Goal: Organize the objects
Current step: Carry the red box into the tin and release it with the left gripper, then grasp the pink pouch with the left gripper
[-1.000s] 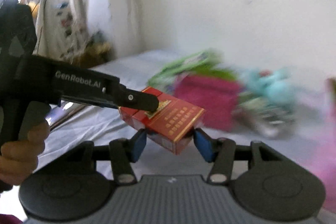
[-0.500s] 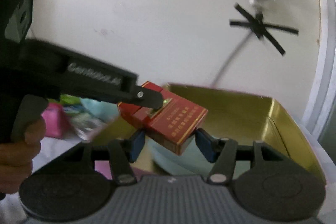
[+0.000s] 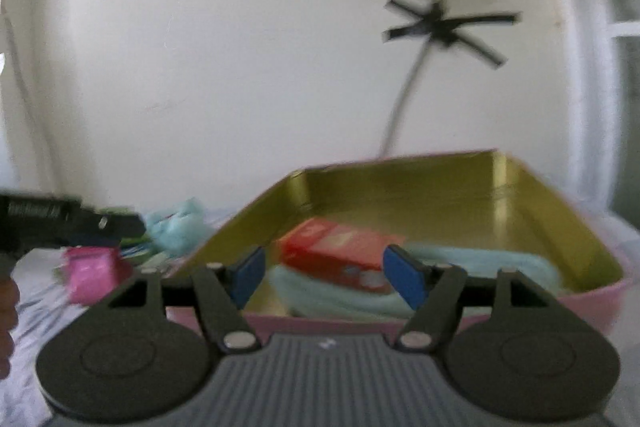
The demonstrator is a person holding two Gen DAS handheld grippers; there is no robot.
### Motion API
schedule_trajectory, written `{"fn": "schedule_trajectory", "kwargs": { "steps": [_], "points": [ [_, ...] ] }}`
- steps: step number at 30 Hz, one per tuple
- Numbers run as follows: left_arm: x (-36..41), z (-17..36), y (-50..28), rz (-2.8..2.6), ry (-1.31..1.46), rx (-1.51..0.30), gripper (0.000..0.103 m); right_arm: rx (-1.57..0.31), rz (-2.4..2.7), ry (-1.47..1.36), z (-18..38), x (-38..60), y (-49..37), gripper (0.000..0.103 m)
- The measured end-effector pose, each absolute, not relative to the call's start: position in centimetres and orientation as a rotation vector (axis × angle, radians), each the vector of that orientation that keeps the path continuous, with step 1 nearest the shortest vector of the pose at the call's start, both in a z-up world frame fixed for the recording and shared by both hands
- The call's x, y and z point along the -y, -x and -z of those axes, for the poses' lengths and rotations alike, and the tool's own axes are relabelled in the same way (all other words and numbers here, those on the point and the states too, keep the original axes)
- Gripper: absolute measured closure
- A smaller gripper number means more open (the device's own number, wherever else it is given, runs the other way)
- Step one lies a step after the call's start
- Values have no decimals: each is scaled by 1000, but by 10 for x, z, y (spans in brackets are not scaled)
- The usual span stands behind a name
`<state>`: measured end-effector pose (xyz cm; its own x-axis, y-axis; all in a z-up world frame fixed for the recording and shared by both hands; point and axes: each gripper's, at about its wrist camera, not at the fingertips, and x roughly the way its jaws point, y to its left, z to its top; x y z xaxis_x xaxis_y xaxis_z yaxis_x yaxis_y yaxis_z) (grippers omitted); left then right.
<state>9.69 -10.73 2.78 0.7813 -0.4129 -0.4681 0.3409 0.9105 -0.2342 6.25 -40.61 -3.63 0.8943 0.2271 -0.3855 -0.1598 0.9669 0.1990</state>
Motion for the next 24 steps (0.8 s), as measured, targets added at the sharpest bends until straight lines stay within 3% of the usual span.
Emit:
{"fn": "schedule_trajectory", "kwargs": {
  "steps": [6, 9, 15, 20, 23, 24],
  "points": [
    [43, -21, -73, 290, 210, -544, 46, -642, -239, -236, 35, 400, -139, 35],
    [12, -18, -69, 184, 249, -550, 46, -604, -144, -221, 25, 394, -156, 34],
    [-52, -1, -74, 63, 369, -575, 46, -468, -330, -242, 5, 338, -105, 32],
    [-63, 2, -92, 64, 406, -560, 46, -538, -536, -168, 17, 269, -99, 32],
    [-56, 0, -105, 98, 391, -546, 46, -584, -561, -119, 28, 240, -120, 36],
    [-54, 0, -110, 112, 399, -546, 46, -604, -571, -129, 30, 235, -130, 43]
  ]
}}
